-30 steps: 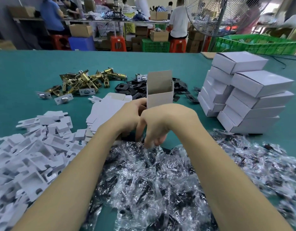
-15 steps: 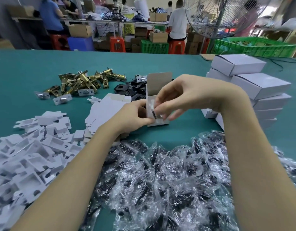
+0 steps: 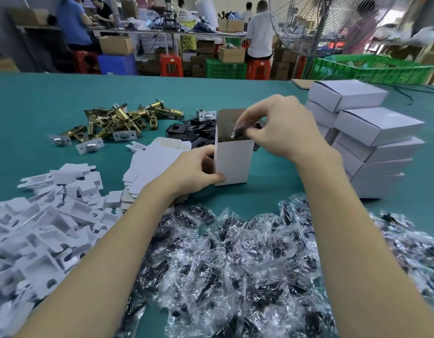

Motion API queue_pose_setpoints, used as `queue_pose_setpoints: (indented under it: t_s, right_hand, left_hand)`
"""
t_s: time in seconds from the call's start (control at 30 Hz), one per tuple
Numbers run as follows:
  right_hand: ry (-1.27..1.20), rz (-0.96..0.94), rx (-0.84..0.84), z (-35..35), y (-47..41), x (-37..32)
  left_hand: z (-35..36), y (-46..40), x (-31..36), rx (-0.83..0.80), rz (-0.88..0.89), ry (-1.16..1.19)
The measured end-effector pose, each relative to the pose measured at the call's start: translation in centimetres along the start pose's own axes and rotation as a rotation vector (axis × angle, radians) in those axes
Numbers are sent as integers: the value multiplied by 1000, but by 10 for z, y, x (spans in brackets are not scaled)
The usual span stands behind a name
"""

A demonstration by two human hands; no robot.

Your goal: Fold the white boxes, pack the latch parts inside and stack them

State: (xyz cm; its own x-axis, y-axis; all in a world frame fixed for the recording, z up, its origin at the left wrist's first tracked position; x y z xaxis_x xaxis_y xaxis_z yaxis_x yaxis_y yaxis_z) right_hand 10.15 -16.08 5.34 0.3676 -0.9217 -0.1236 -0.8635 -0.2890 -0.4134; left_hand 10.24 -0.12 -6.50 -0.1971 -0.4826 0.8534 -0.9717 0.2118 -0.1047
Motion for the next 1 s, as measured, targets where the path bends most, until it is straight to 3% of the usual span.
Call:
queue_pose_setpoints:
  t_s: [0.13,0.4,0.57,0.67,0.77,0.87,1.0]
  right_hand:
    - [113,-17,-90,9,1,-3]
    - [144,-29,-61,7,3,-15]
    - [192,-1,-464,25,13,-16]
    - [166,-17,-560,23,20,-21]
    - [137,-34,-551,27,17,-18]
    - [33,-71,-511,28,14,-16]
    - [-414,31,-130,0,3,6]
  left_hand:
    - [0,1,1,0,-2,12]
    - [0,0,0,6,-14,26]
    - [1,1,2,2,-9,59]
    - [1,2,3,2,-2,59]
    - [1,2,8,-5,7,88]
    - [-8,2,18,12,65,286]
    - [-22,1,25,72,121,469]
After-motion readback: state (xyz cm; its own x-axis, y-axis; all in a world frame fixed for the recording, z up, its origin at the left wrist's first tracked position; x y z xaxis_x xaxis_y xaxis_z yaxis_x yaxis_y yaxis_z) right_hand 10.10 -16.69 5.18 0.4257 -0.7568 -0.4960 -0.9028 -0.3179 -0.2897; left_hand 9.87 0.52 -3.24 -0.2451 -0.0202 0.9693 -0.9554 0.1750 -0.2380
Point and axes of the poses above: each hand's wrist, its own y-axis away from the middle knuckle, its own z-axis out of the palm, x = y × z, the point moved 8 cm from there along -y, towards the middle knuckle, and after that the axes turned 14 degrees about y, right-handed, at the moved point
